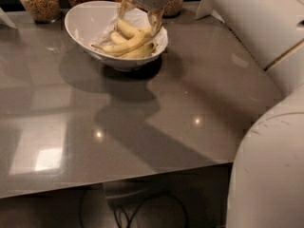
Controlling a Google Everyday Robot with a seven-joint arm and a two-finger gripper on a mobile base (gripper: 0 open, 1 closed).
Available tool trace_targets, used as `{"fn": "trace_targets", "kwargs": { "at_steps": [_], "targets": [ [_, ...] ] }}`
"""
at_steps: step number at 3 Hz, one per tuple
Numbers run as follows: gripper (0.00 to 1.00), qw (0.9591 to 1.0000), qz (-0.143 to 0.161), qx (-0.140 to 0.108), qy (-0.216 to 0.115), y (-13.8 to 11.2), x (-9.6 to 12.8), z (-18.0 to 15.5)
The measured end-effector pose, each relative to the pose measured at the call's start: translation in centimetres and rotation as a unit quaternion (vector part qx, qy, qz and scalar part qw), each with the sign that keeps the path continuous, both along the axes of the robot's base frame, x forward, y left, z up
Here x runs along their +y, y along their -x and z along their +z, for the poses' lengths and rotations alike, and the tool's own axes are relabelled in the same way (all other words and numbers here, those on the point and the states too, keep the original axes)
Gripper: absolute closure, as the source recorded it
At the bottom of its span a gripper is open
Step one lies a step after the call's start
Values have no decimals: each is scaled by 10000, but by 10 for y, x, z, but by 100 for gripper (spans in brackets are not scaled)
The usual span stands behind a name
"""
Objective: Pick banana from white bowl
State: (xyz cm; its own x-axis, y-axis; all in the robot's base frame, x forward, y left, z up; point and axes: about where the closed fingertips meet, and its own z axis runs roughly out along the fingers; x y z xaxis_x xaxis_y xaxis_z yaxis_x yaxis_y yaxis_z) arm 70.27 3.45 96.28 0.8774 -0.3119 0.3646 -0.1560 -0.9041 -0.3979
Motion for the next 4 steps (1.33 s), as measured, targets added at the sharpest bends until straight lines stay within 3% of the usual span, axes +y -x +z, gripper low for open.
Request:
{"fn": "trace_targets", "kwargs": {
  "at_steps": [2, 4],
  "targets": [
    [38, 9998, 32, 115, 180, -26, -4, -20],
    [42, 9987, 175, 305, 361, -44, 7, -42]
  ]
}}
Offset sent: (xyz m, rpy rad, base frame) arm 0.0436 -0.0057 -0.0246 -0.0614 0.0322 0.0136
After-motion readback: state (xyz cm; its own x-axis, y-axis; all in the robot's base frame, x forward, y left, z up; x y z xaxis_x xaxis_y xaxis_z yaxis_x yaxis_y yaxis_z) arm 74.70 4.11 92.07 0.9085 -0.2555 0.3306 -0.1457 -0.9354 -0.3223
